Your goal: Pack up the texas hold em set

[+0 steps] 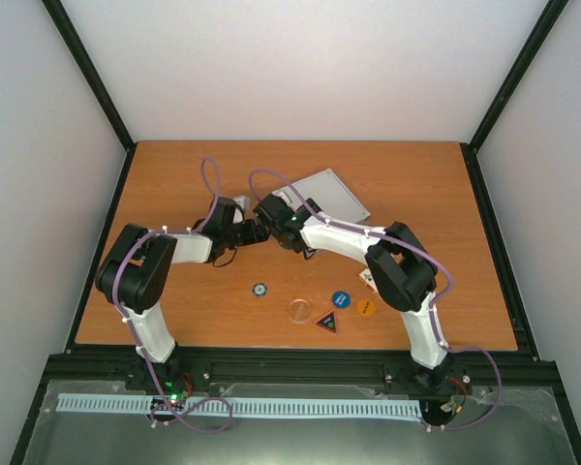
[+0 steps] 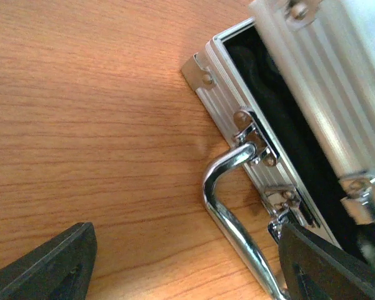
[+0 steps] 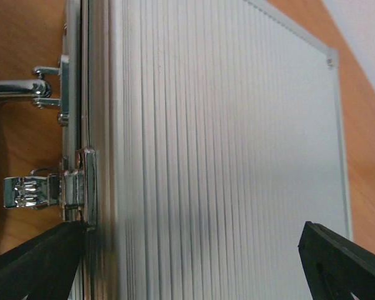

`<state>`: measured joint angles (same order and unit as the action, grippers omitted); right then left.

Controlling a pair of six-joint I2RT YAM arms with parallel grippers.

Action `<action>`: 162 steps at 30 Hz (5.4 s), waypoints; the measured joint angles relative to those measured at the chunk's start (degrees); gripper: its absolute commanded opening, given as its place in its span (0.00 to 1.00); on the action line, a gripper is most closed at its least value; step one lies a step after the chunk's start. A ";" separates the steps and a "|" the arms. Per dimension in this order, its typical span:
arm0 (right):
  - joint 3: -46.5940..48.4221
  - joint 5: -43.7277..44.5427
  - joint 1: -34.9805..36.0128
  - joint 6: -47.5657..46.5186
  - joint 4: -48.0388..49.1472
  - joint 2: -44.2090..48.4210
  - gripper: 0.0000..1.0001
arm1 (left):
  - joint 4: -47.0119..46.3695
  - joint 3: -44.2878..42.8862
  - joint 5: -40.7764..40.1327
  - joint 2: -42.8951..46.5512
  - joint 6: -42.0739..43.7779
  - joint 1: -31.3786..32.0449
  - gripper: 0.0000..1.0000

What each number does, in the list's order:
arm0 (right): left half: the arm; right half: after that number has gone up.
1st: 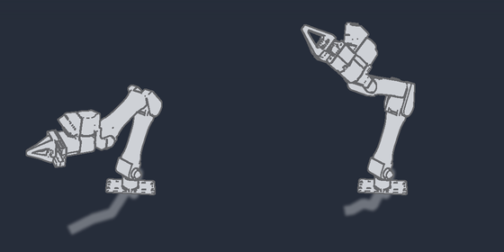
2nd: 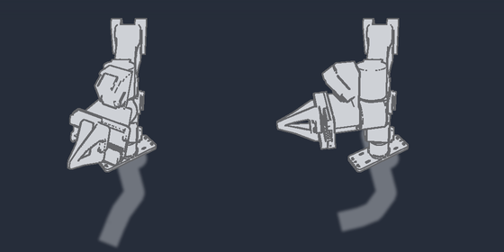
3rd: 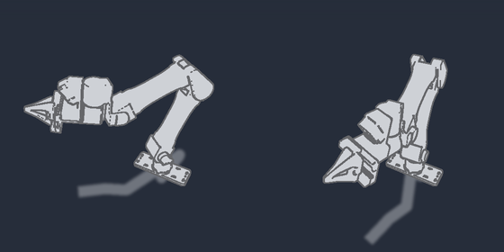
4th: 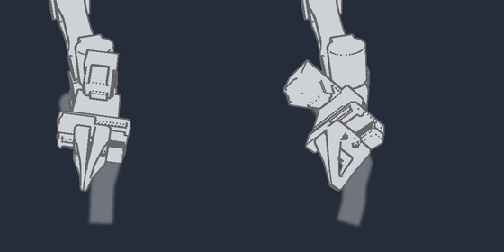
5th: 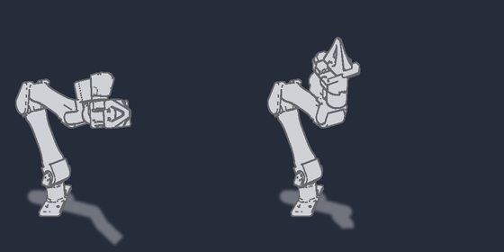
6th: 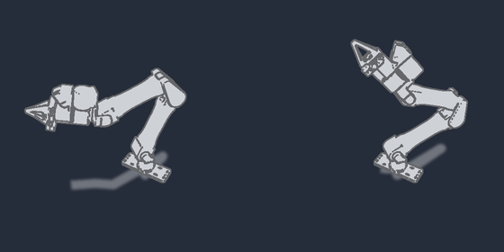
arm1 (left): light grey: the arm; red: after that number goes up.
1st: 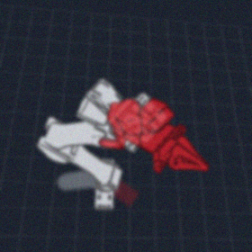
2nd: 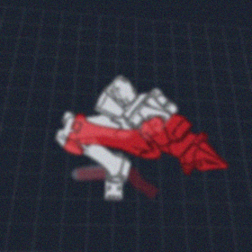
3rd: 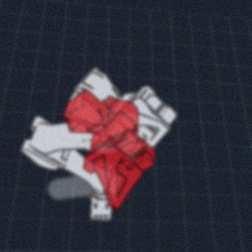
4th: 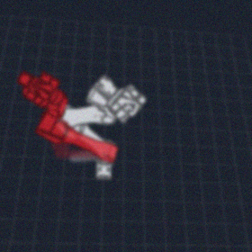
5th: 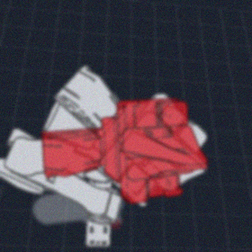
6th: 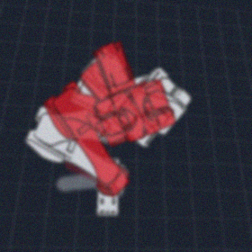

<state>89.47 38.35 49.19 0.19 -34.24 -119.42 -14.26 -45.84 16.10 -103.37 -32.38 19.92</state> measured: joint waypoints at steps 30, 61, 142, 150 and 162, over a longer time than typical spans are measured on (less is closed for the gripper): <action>-0.22 14.84 -7.93 -2.34 1.07 11.02 0.94 | -0.61 2.40 1.16 1.97 0.02 -0.74 0.83; 11.85 8.63 -27.52 -9.42 9.73 9.29 0.95 | 3.89 4.42 0.85 5.73 1.33 -1.70 0.83; -3.50 -39.04 -23.47 6.84 -2.89 7.54 0.97 | 25.59 -3.72 -6.84 7.74 3.63 -1.05 0.84; -6.45 -30.40 -18.03 4.90 -3.91 14.40 0.98 | 22.86 -6.73 -6.08 3.65 2.49 -0.07 0.84; -8.59 -20.65 -10.05 3.48 -5.53 15.34 0.98 | 16.74 -11.56 -8.63 -3.30 3.21 1.84 0.83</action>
<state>80.88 17.69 39.13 3.66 -39.77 -104.07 2.48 -57.41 7.46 -106.67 -29.17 21.76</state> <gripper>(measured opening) 0.977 0.833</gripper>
